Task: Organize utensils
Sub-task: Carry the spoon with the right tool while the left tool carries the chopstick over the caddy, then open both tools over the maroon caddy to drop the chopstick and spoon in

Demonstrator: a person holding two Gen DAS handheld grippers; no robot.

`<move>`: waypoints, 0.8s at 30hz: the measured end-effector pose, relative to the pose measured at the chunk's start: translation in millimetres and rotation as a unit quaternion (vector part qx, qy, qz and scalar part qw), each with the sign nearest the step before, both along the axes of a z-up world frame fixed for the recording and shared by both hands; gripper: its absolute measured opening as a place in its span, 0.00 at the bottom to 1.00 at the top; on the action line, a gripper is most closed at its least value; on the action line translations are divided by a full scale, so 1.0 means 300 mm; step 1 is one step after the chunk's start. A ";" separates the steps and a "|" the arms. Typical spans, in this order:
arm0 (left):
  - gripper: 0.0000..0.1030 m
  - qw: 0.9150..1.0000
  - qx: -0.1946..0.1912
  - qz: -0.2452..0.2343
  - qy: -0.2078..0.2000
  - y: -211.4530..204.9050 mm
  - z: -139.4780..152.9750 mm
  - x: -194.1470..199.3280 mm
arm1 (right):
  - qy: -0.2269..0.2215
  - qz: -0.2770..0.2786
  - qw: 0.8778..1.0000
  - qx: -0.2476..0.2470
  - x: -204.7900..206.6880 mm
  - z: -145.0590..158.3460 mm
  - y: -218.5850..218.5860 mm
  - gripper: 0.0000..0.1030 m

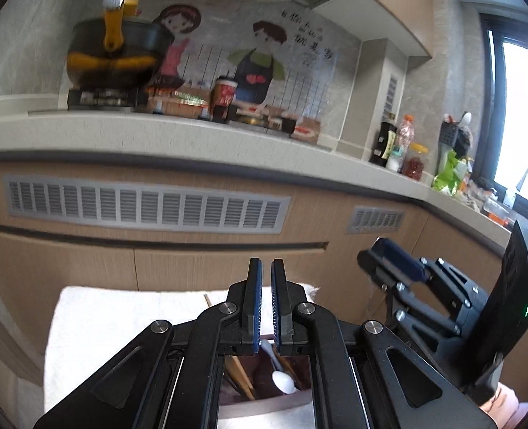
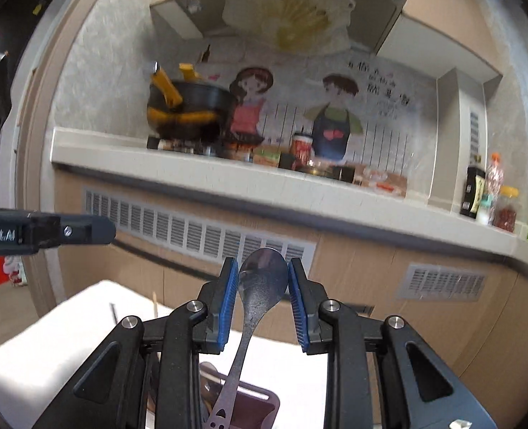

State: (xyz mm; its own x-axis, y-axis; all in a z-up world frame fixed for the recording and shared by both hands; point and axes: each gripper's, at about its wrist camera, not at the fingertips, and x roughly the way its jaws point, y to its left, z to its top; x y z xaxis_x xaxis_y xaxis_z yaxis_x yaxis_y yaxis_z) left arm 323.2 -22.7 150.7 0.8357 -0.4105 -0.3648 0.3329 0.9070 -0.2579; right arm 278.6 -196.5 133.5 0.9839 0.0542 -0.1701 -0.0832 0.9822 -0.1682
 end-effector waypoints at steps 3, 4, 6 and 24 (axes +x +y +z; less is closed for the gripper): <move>0.06 1.000 -0.004 0.000 0.027 -0.005 -0.062 0.046 | 0.039 0.012 0.999 0.007 0.043 -0.071 -0.004 0.26; 0.07 0.999 -0.005 -0.001 0.034 -0.003 -0.078 0.053 | 0.056 0.023 0.998 0.014 0.056 -0.092 -0.012 0.28; 0.08 0.999 -0.004 -0.003 0.048 0.000 -0.108 0.063 | 0.082 0.033 0.995 0.034 0.077 -0.124 -0.032 0.51; 0.55 0.998 0.029 0.035 0.053 0.048 -0.166 -0.261 | 0.078 -0.023 0.996 0.048 -0.259 -0.129 -0.119 0.92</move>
